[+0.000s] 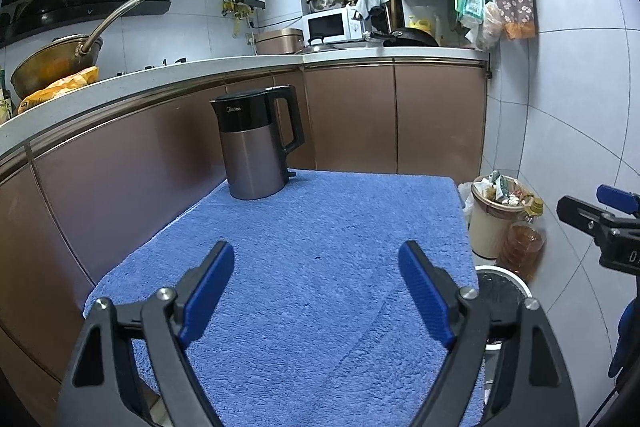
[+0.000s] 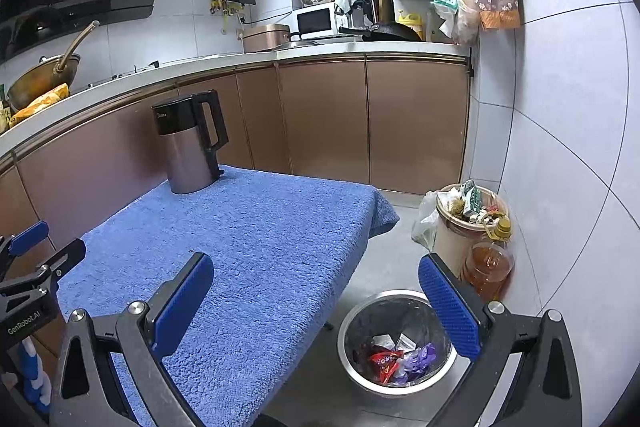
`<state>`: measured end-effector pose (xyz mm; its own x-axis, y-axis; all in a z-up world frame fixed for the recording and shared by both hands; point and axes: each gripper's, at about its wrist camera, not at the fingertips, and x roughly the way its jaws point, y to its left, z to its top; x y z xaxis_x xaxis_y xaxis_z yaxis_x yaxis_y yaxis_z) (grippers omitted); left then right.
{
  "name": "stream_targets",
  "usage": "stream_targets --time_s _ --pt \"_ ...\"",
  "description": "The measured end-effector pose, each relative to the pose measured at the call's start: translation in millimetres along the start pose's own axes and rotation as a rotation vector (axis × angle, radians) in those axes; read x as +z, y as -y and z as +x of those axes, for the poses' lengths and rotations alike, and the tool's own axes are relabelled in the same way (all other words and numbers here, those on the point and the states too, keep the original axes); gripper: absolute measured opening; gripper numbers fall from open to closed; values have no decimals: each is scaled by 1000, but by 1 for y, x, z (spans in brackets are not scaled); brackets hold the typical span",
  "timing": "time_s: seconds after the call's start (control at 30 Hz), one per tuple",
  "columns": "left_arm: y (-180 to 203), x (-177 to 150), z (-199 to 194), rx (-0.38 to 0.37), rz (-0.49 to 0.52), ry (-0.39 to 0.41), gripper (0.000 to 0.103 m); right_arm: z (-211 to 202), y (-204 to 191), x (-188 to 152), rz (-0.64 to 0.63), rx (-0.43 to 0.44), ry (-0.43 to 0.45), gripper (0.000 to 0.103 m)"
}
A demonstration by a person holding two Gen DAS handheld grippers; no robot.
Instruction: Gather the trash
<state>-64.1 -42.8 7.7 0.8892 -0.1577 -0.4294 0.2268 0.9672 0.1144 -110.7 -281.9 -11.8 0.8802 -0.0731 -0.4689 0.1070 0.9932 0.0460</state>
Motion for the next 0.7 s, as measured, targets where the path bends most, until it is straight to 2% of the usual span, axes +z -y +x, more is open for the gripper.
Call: stream_targets --time_s 0.7 --pt "-8 2 7 11 -25 6 84 2 8 3 -7 -18 6 103"
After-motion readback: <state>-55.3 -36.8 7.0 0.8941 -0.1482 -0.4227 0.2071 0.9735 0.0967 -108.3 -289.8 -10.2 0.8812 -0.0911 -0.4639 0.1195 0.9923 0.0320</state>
